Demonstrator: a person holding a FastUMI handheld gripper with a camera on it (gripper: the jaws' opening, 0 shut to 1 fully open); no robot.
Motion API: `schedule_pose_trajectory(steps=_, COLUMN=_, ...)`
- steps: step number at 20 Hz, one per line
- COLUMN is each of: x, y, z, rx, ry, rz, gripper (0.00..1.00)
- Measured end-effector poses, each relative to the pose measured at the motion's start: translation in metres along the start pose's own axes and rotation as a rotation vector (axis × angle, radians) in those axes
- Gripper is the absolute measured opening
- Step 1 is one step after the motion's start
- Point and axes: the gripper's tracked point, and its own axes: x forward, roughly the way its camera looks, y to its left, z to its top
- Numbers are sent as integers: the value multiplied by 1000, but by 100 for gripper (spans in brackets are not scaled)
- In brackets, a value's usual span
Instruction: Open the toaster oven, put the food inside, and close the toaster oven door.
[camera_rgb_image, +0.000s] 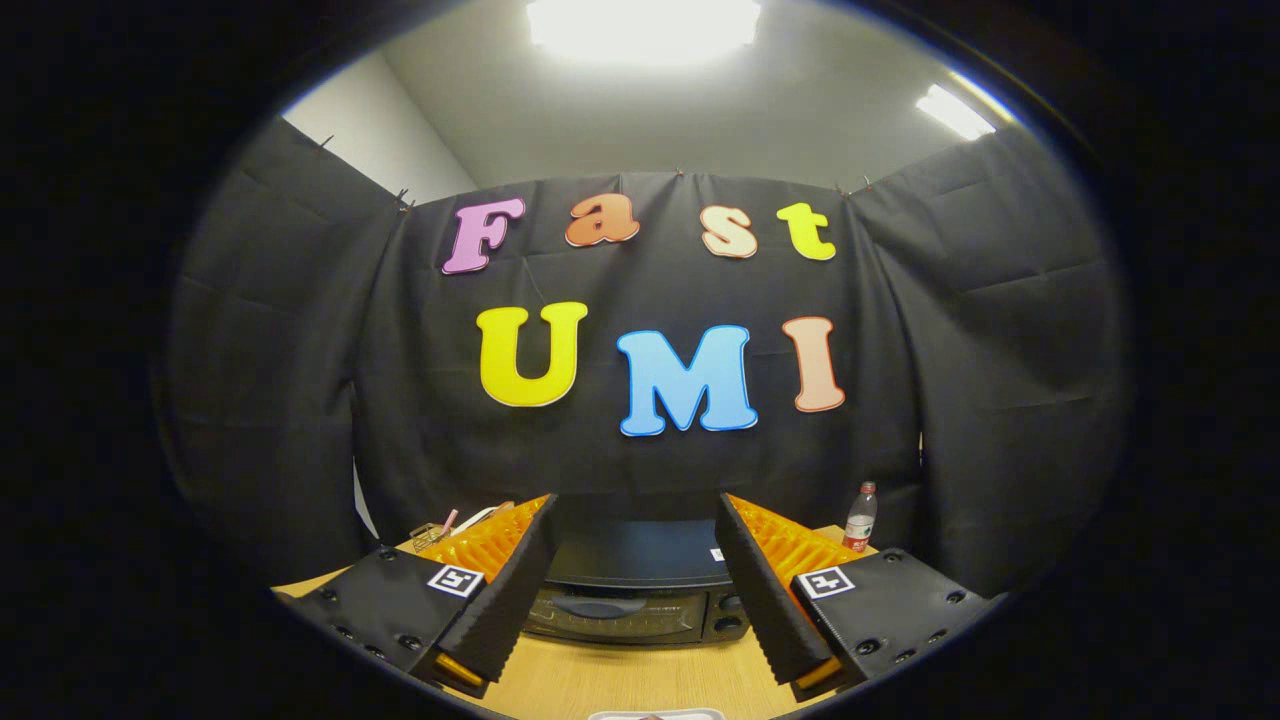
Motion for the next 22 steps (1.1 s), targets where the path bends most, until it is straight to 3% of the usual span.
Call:
schedule_pose_trajectory(steps=10, x=69, y=12, z=-69, rx=12, ry=103, rz=44, gripper=98)
schedule_pose_trajectory(steps=22, x=116, y=33, z=-163, rx=12, ry=278, rz=56, gripper=98)
